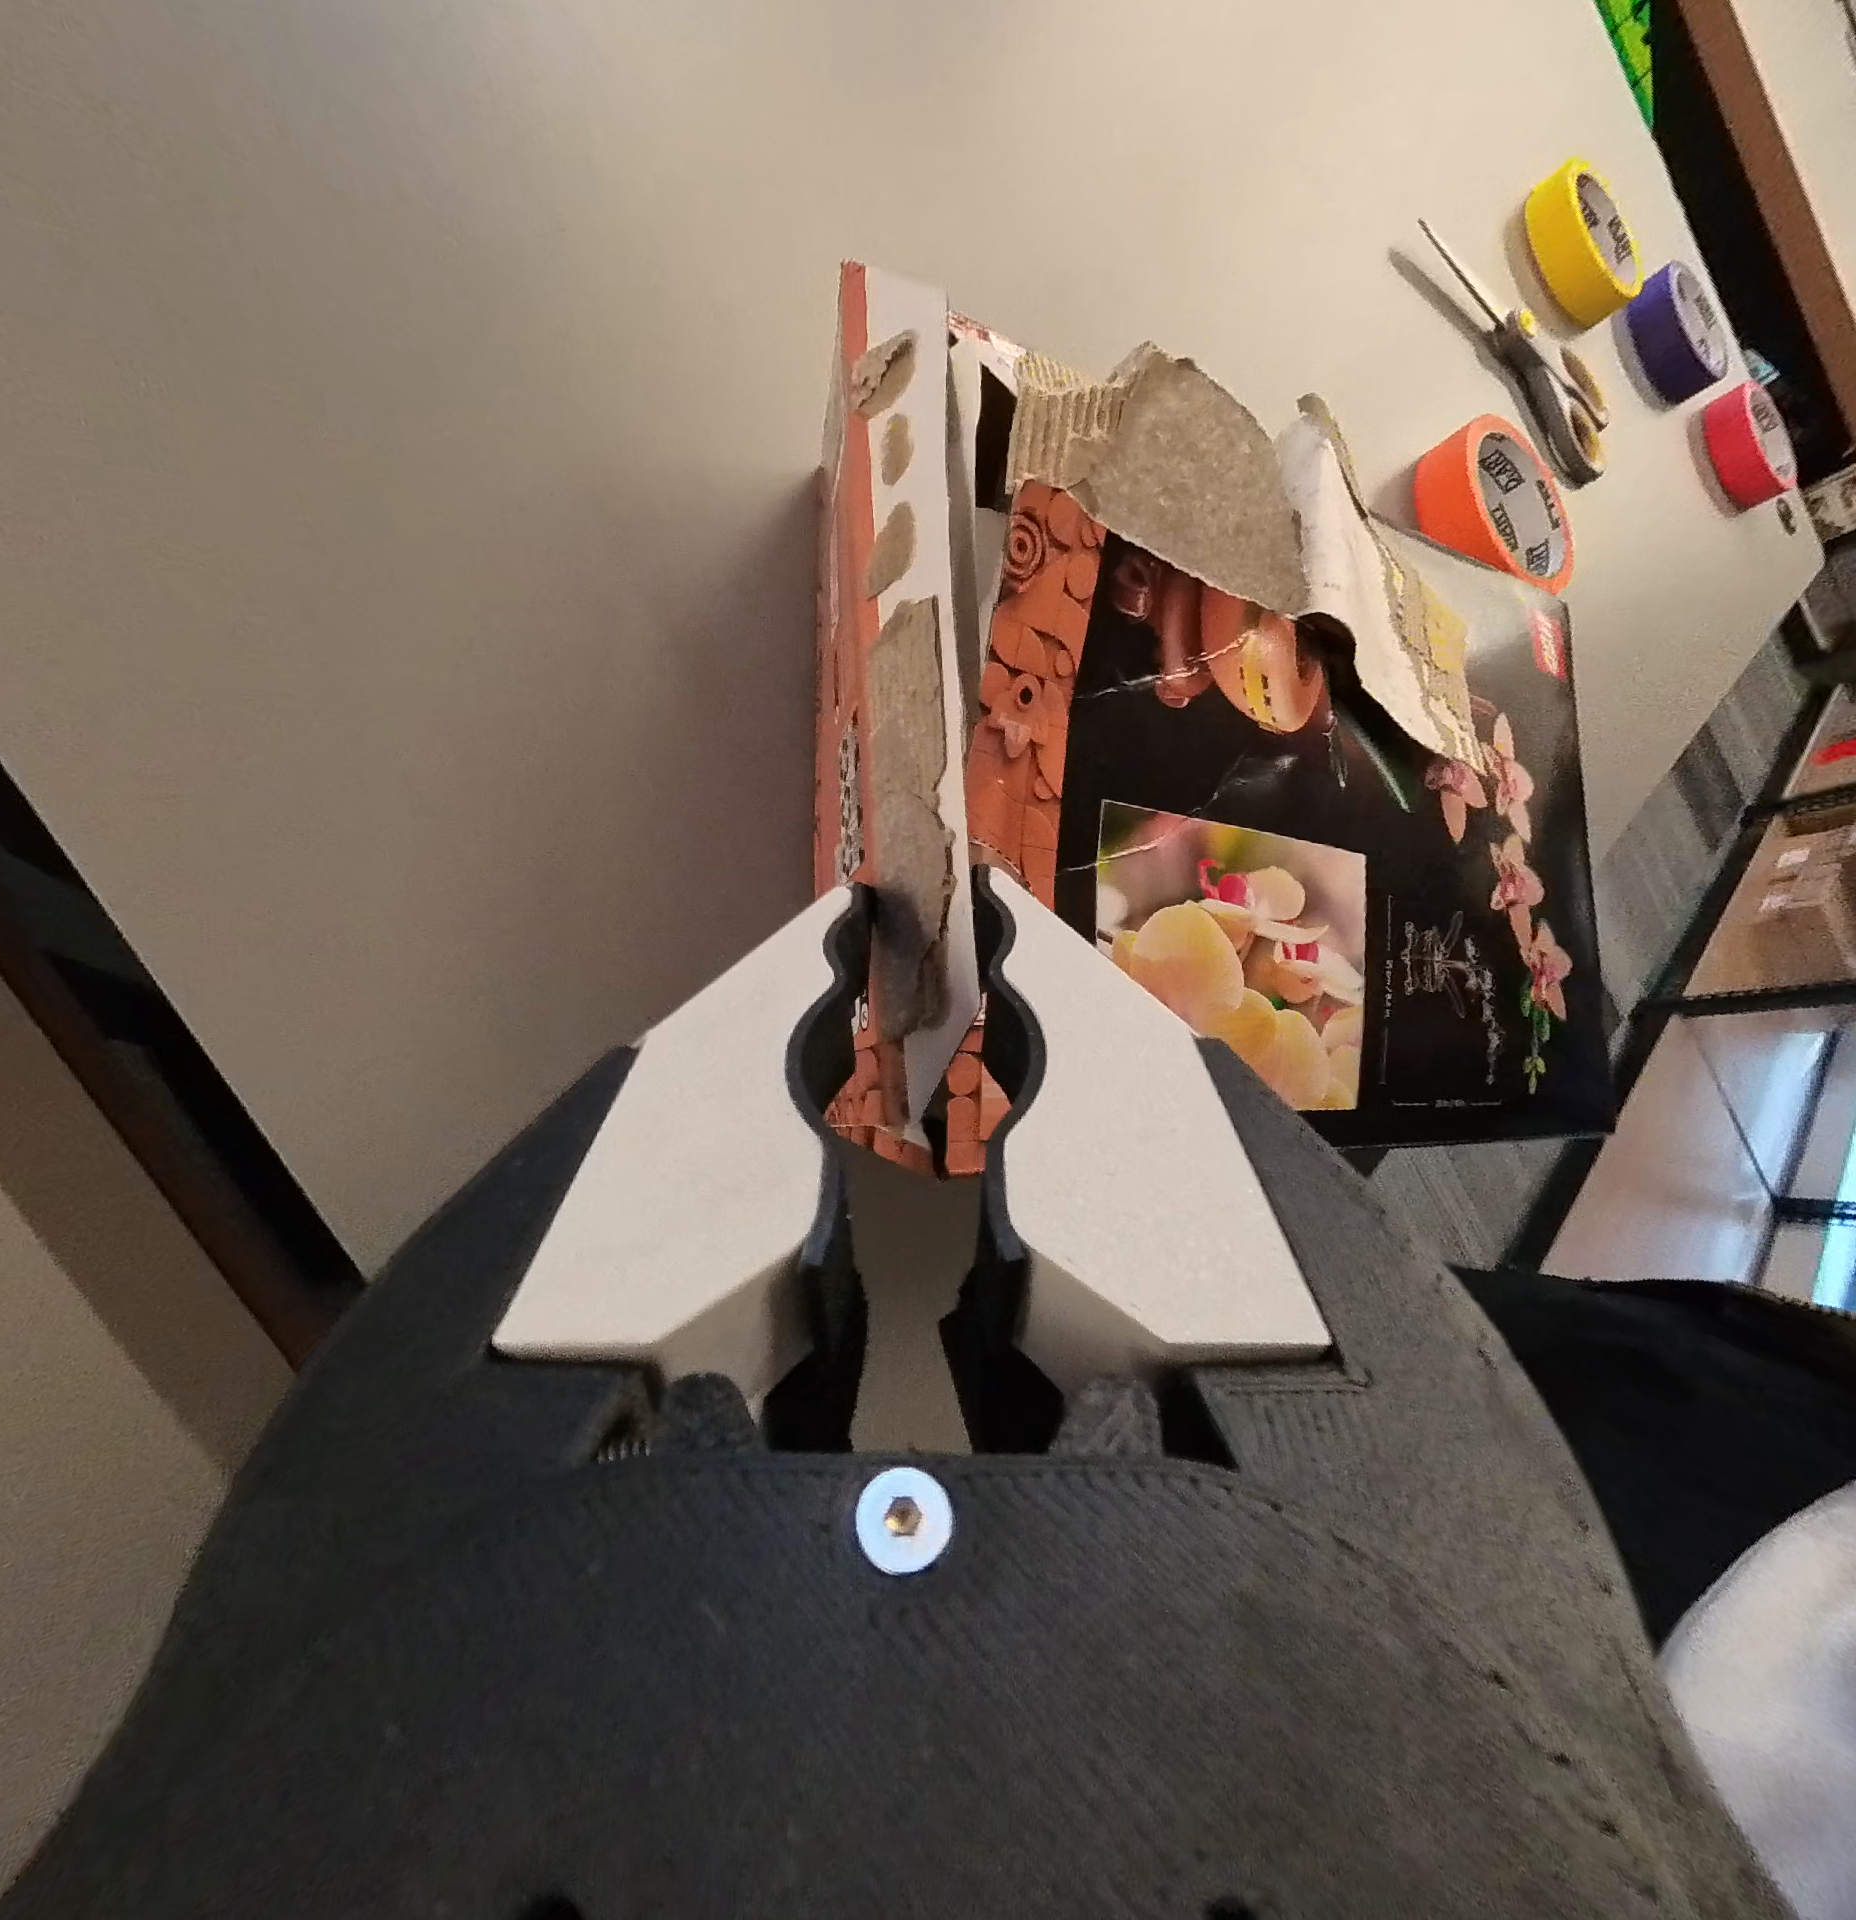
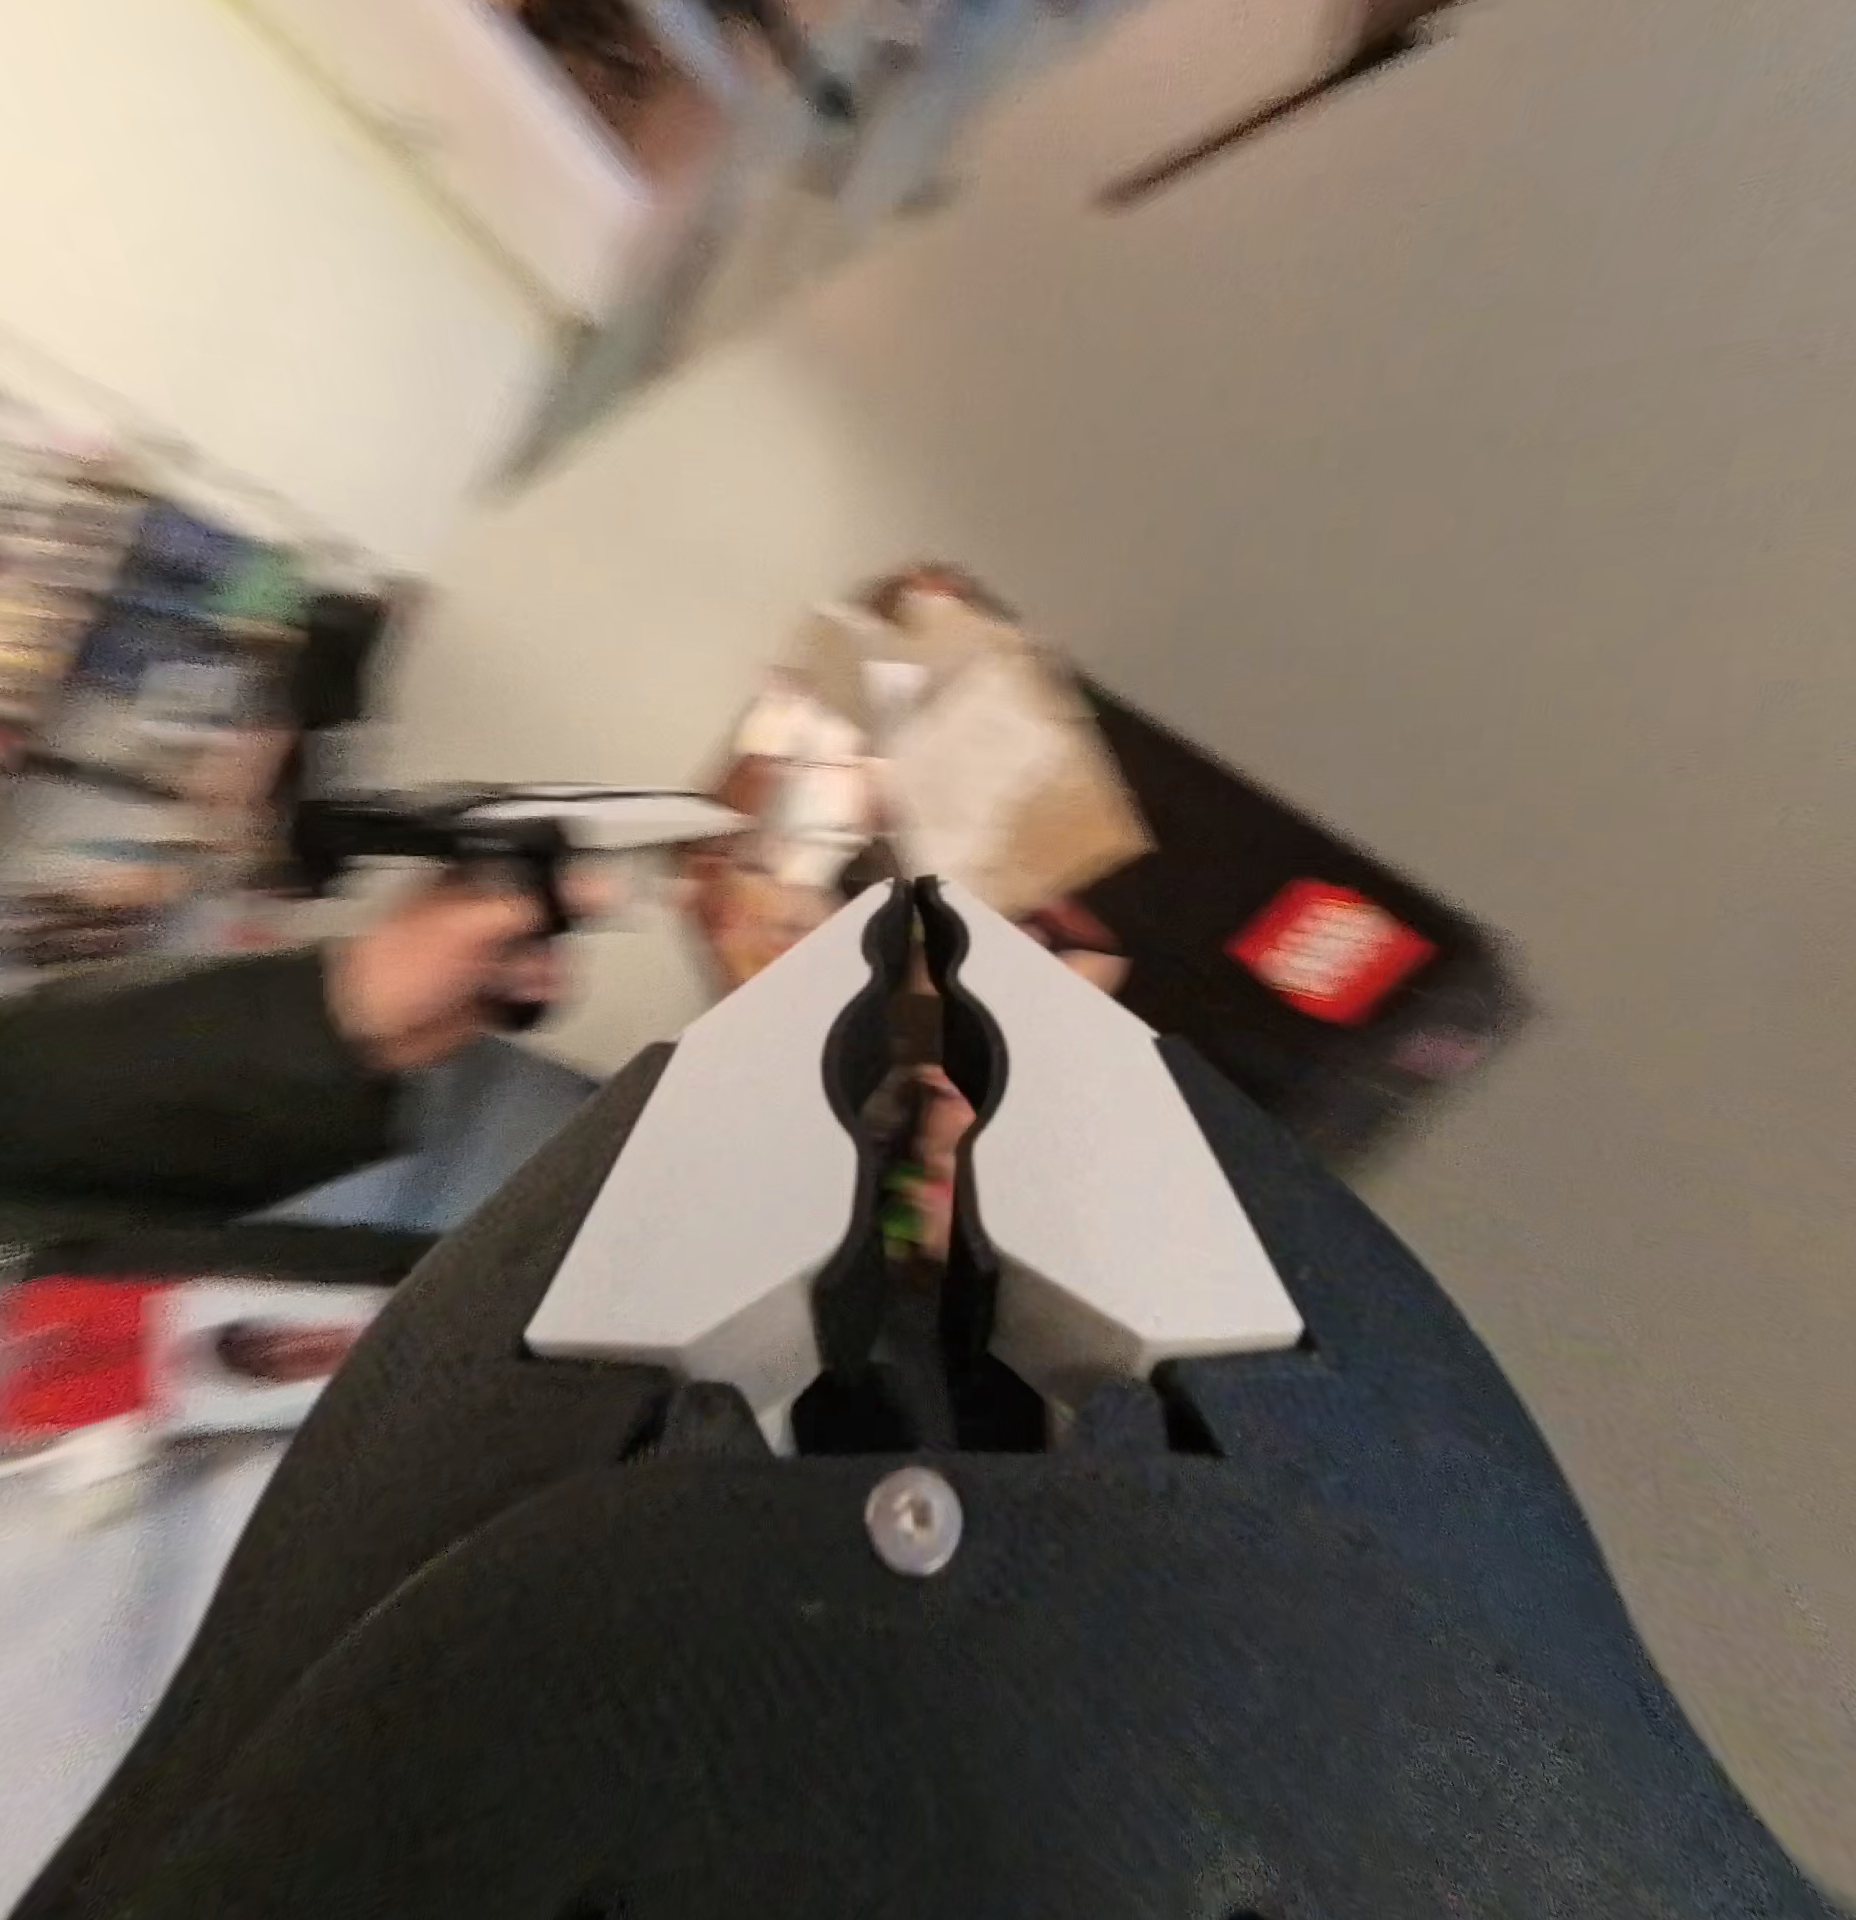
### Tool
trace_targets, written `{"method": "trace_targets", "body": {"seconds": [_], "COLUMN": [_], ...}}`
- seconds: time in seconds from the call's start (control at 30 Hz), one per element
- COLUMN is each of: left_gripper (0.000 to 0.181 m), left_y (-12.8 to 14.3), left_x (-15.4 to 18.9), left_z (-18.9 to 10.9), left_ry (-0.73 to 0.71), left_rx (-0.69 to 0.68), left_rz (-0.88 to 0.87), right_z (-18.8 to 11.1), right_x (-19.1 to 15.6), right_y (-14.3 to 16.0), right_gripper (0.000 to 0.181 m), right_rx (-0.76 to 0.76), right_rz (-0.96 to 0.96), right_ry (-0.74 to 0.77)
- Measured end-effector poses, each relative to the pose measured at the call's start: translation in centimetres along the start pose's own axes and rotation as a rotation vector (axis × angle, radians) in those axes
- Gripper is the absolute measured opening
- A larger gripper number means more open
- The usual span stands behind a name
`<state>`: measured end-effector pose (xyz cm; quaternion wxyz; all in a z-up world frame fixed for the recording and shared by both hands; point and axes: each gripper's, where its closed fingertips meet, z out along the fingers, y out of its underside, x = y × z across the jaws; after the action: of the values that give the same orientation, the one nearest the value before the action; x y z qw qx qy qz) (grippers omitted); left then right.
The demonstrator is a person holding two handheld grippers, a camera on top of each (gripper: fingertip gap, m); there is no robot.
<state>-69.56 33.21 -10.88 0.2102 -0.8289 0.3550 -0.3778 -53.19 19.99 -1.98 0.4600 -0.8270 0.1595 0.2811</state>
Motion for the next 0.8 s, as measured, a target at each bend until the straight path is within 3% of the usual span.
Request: {"method": "trace_targets", "body": {"seconds": [0.07, 0.13, 0.27, 0.37, 0.53, 0.73, 0.8], "left_gripper": [0.017, 0.017, 0.017, 0.016, 0.003, 0.015, 0.017], "left_y": [0.2, 0.2, 0.2, -0.1, 0.2, -0.6, -0.8], "left_x": [0.2, 0.2, 0.2, 0.2, -1.1, -0.7, -0.6], "left_z": [0.0, 0.0, 0.0, 0.0, 0.1, -0.4, -0.5], "left_ry": [0.004, 0.004, 0.009, 0.002, -0.060, 0.132, 0.143], "left_rx": [-0.002, -0.004, -0.013, -0.008, -0.023, 0.054, 0.078], "left_rz": [0.007, 0.023, 0.015, 0.019, 0.084, -0.151, -0.147], "right_z": [2.7, 4.6, 6.0, 6.2, 6.3, 5.9, 6.6], "right_x": [-3.5, -3.9, -0.7, -0.5, 0.0, -0.7, -1.5], "right_y": [1.9, 5.1, 8.7, 8.6, 9.0, 7.9, 6.3], "right_gripper": [0.000, 0.000, 0.000, 0.000, 0.000, 0.000, 0.000], "right_rx": [-0.146, -0.377, -0.620, -0.656, -0.713, -0.694, -0.644], "right_rz": [0.245, 0.379, 0.350, 0.446, 0.391, 0.462, 0.428], "right_ry": [-0.294, -0.426, -0.293, -0.326, -0.300, -0.410, -0.416]}}
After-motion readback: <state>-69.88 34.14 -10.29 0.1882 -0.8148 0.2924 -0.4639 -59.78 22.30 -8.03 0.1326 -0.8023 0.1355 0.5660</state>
